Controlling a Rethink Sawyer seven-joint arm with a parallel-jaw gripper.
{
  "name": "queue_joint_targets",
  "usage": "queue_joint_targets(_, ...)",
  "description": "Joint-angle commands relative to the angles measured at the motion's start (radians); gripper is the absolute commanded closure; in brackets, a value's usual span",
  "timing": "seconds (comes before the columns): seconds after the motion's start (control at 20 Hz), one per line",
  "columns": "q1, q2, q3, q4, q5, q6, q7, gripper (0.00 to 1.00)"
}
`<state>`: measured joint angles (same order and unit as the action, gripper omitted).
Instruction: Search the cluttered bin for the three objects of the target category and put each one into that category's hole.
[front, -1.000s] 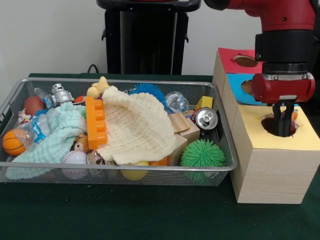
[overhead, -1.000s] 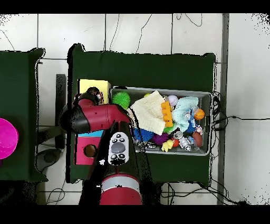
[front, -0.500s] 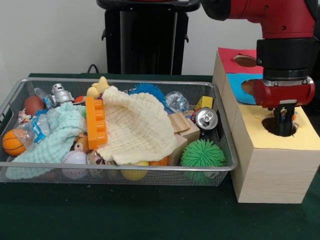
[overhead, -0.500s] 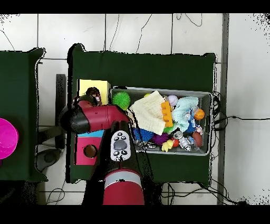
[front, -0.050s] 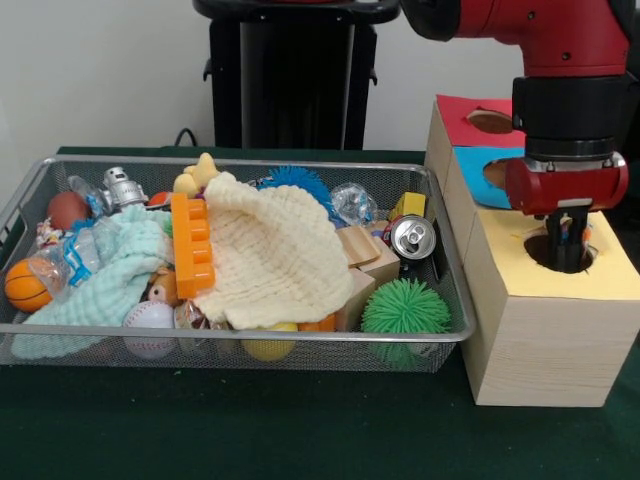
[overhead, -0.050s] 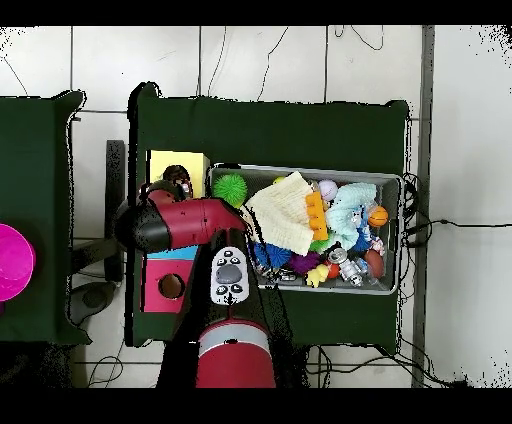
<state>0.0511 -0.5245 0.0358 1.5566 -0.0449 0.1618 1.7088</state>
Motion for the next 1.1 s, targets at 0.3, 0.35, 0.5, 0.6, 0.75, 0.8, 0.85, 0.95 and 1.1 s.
queue_joint_targets(0.3,0.034,-0.094,-0.006,-0.006,0.025,0.211,0.118,1.0)
queue_joint_targets(0.35,0.036,-0.103,-0.008,-0.016,0.025,0.235,0.112,1.0)
queue_joint_targets(0.5,0.04,-0.121,-0.016,-0.032,0.019,0.279,0.104,1.0)
queue_joint_targets(0.6,0.039,-0.126,-0.014,-0.032,0.016,0.284,0.104,1.0)
queue_joint_targets(0.75,0.037,-0.137,-0.018,-0.034,0.002,0.283,0.099,1.0)
queue_joint_targets(0.8,0.038,-0.14,-0.019,-0.034,-0.002,0.283,0.099,1.0)
queue_joint_targets(0.85,0.037,-0.142,-0.02,-0.031,-0.006,0.281,0.099,1.0)
queue_joint_targets(0.95,0.037,-0.146,-0.021,-0.025,-0.011,0.28,0.099,1.0)
queue_joint_targets(1.1,0.043,-0.148,-0.035,-0.029,-0.021,0.288,0.098,1.0)
